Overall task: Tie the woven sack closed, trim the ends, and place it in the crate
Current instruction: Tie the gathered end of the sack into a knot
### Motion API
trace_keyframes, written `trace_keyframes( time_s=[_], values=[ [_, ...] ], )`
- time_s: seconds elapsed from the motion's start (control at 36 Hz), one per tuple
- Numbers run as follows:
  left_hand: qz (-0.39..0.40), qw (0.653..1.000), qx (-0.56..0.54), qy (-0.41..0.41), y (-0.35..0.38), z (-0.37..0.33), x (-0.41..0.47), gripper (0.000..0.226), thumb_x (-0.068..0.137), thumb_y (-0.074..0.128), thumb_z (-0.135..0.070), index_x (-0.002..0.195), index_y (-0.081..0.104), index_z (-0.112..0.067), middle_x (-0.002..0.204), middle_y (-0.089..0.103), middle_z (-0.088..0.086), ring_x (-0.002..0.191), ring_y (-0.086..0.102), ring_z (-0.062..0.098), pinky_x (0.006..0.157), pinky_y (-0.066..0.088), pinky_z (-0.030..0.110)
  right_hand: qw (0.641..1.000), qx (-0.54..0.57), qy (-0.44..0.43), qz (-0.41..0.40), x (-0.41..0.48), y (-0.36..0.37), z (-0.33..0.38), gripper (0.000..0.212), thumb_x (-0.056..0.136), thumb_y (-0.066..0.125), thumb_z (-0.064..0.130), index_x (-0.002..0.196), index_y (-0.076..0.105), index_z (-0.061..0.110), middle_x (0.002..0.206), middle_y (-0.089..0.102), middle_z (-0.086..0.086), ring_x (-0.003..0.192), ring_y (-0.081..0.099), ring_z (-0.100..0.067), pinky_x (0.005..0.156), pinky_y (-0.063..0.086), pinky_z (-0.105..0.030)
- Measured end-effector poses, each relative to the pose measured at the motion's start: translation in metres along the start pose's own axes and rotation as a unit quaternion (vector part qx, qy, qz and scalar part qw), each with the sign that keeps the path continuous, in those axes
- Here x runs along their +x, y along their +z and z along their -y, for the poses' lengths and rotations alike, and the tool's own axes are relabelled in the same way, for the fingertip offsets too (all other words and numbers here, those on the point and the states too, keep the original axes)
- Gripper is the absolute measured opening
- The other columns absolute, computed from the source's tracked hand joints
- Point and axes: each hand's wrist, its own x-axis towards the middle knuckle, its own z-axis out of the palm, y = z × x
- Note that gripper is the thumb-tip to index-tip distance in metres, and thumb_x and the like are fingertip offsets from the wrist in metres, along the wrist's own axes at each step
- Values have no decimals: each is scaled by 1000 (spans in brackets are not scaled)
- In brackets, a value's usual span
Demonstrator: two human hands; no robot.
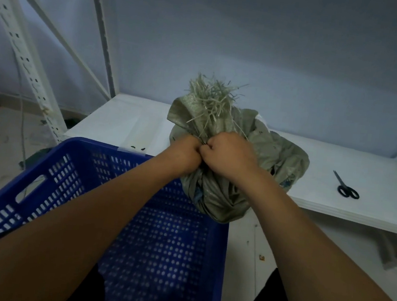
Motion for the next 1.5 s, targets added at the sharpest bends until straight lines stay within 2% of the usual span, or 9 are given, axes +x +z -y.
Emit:
trace_keyframes(
  time_s=[0.14,0.25,0.36,0.56,0.75,0.97,1.11,1.31,1.5],
  values=[
    [7,1000,8,8,0,0,0,24,91,42,8,84,64,0,87,60,18,84,57,28,69,39,30,1000,11,10,4,0,0,0,44,92,52,34,52,51,16,54,48,2,54,47,-15,50,27,-27],
    [12,999,-4,29,-7,5,2,37,89,41,10,59,52,-10,70,55,5,80,53,23,69,39,29,1000,-11,2,-10,0,-1,2,40,94,50,35,61,59,13,59,54,0,60,54,-20,50,31,-28],
    [-3,998,26,58,-7,7,4,30,89,42,8,67,58,-6,82,62,14,82,54,22,67,37,27,997,-77,-22,-7,1,-2,3,36,97,45,35,67,55,16,67,53,0,64,54,-22,50,26,-29],
    [-128,975,133,125,-1,7,0,25,91,48,-7,68,57,-6,69,58,11,66,53,23,58,38,33,997,-59,12,44,2,-1,4,27,99,39,30,87,59,14,83,57,-3,74,53,-23,63,36,-32],
    [-147,967,118,172,-2,-1,-4,28,85,49,-4,61,40,-16,59,44,-5,56,46,13,52,25,26,999,-35,27,31,4,-8,-4,24,99,39,29,103,59,16,100,64,-5,80,49,-21,66,35,-33],
    [-196,939,145,241,1,-3,-2,18,90,51,-9,101,64,-6,96,64,11,83,59,24,63,38,29,999,-31,17,14,2,-20,-7,10,94,47,28,90,52,20,87,57,-1,79,54,-24,63,37,-33],
    [-189,946,114,238,5,-3,9,18,90,50,-8,92,68,-5,89,65,11,78,62,24,66,52,44,999,-43,15,13,-3,-31,-7,15,91,50,28,83,55,16,77,56,-1,75,56,-25,63,42,-33],
    [-197,941,109,254,7,-18,8,14,86,56,-7,86,70,-8,83,61,6,76,61,26,62,49,36,998,-46,35,-7,-8,-47,-17,23,94,49,25,83,65,13,81,60,-5,78,58,-28,52,31,-28],
    [-190,940,119,258,19,-51,-4,14,90,56,-13,91,69,-10,93,65,7,80,59,20,69,52,40,993,29,114,-16,-29,-70,-32,22,90,56,21,80,72,10,81,67,-7,79,63,-26,66,51,-34]
  ],
)
